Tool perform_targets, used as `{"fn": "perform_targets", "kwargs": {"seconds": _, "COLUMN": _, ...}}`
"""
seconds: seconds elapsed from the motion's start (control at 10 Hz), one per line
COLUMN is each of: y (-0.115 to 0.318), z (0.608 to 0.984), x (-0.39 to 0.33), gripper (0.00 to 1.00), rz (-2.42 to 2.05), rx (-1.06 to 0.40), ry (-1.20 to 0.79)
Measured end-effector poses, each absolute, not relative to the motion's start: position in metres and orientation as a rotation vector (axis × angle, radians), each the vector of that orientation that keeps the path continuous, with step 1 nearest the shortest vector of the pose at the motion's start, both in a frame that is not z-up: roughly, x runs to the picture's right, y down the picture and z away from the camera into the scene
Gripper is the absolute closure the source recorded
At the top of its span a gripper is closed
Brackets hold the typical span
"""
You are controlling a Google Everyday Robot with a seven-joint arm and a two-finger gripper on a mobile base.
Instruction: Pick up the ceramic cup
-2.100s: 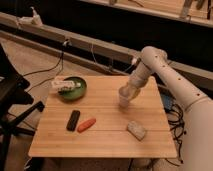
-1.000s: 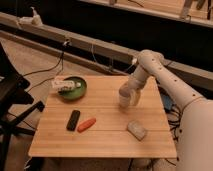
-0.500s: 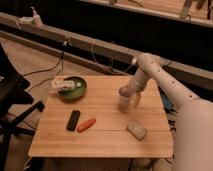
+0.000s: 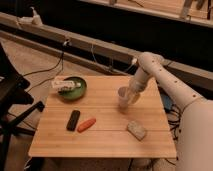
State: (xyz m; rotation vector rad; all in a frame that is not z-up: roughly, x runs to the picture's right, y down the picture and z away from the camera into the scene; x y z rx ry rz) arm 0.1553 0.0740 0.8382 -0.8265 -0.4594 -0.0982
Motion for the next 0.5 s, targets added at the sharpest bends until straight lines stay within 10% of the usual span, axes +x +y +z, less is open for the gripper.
{"fn": "perform_targets", "kwargs": {"seconds": 0.5, "y": 0.0699, "z": 0.8345, "x": 0.1573, "gripper": 0.95, "rz": -0.079, "rx": -0.786, "ry": -0.450}}
